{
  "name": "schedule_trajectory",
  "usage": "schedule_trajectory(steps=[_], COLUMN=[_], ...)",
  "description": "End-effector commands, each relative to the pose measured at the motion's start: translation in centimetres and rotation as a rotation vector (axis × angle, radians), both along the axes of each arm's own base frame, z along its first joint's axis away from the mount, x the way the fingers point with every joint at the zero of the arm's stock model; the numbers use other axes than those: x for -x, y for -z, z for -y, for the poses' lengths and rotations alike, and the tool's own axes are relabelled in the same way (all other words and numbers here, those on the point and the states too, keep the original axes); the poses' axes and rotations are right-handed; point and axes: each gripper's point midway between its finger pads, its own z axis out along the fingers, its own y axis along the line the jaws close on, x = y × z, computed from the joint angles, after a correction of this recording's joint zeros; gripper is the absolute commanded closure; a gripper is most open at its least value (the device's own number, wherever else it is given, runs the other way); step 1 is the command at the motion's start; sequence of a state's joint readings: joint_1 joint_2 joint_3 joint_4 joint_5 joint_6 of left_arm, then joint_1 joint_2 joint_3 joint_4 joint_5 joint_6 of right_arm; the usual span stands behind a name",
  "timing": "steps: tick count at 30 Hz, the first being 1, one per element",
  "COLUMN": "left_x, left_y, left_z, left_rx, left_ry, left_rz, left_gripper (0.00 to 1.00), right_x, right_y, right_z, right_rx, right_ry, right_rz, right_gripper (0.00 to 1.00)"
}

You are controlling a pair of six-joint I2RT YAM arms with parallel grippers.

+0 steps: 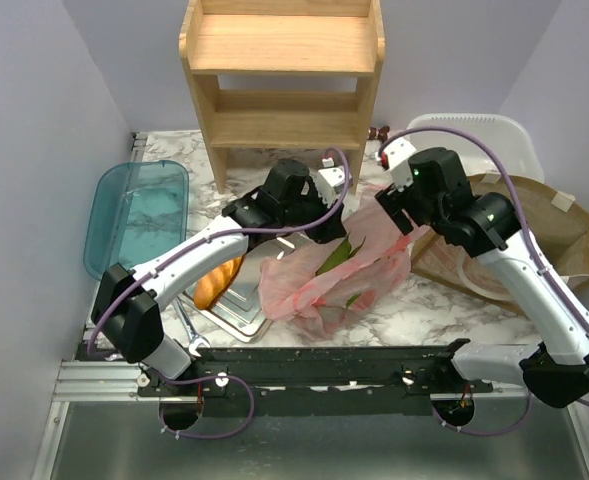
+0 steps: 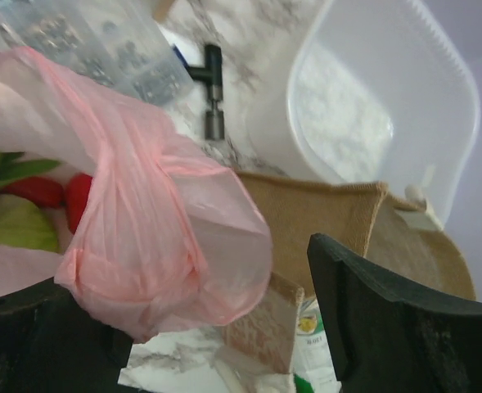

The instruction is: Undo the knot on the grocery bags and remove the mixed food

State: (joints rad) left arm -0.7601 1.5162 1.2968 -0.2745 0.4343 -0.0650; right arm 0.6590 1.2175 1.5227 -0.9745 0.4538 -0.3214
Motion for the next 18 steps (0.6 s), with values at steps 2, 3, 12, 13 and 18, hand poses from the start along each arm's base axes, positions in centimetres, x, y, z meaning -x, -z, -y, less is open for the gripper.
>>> schedule_trajectory(steps=[2,3,12,13,18], left_x=[2.3,3.5,1.4,1.1,0.1], left_y=[-7.0,-8.1,-9.3,-9.7,-9.8], left_z=[-0.3,-1.1,-4.4,-4.2,-3.2], left_rx=[0.173,0.209,0.189,0.2,0.214], left_ry=[0.218,0.272,0.225,0.222,0.232], left_rz=[0.084,0.089,0.176,0.173,0.159], left_gripper=[1.0,1.0,1.0,1.0,1.0], right_x=[1.3,2.1,11.0,11.2,11.9], right_y=[3.2,3.9,3.6,2.9,4.8], right_z=[4.0,3.6,-4.3,-4.9,-5.9], right_rx=[-0.097,-0.138,-0.519,-0.551,-0.638], right_ry=[0.04,-0.013,-0.512,-0.545,-0.516], right_rz=[-0.226,-0.299,-0.664,-0.659,-0.788], right_gripper=[0.29,0.34,1.0,1.0,0.99])
